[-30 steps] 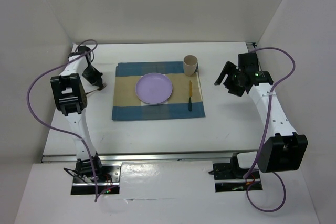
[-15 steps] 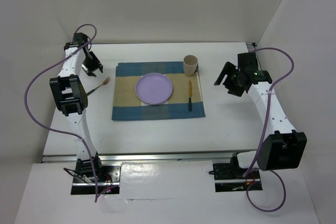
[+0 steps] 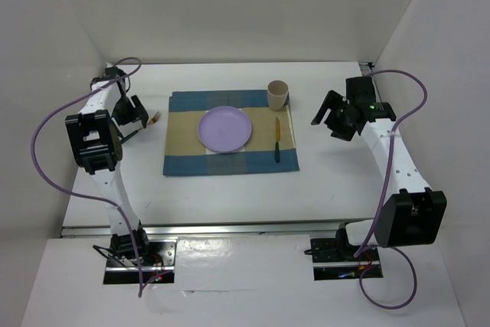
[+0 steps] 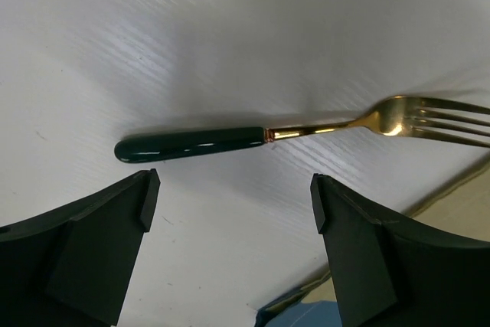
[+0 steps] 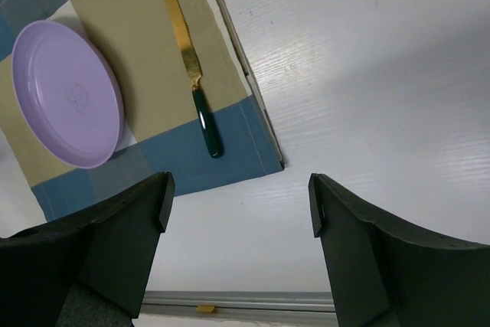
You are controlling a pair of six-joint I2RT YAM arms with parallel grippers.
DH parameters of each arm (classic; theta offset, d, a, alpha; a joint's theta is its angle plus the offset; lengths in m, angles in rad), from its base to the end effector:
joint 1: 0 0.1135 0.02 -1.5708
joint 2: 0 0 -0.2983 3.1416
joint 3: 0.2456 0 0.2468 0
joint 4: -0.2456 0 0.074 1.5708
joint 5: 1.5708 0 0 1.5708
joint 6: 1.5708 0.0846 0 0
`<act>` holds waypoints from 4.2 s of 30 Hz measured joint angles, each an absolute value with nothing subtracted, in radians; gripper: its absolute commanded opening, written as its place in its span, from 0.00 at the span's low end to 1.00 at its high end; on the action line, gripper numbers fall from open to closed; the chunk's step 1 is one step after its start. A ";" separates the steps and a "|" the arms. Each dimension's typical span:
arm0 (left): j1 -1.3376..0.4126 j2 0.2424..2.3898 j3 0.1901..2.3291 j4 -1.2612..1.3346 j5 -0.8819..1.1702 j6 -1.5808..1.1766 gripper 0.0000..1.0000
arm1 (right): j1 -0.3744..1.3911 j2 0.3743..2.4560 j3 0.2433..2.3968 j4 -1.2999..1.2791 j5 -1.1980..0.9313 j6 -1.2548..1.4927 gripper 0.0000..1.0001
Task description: Set the dinner table for one person
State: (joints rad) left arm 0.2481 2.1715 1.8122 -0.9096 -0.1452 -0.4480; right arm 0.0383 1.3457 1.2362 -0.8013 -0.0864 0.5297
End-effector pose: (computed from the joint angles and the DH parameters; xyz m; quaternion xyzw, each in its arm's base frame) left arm 0.4630 0.1299 0.1810 -0.3465 0.9232 0.0564 0.1564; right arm 0.2945 0.0186 0.3127 0.2163 0.9202 0.1299 0.2993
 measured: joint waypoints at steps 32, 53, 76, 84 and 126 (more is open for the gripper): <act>0.175 2.024 1.509 -0.839 -0.161 -0.535 1.00 | 0.038 1.346 1.236 -0.793 -0.100 0.530 0.83; 0.150 1.921 1.316 -0.789 -0.161 -0.564 0.31 | 0.038 1.338 1.236 -0.789 -0.109 0.530 0.83; -0.248 1.943 1.690 -0.895 -0.160 -0.508 0.00 | 0.039 1.315 1.236 -0.795 -0.083 0.530 0.84; -0.291 2.049 1.639 -0.920 -0.150 -0.536 0.00 | 0.039 1.304 1.236 -0.812 -0.059 0.530 0.84; -0.264 1.839 1.877 -1.054 -0.249 -0.552 0.85 | 0.039 1.315 1.288 -0.906 0.042 0.554 1.00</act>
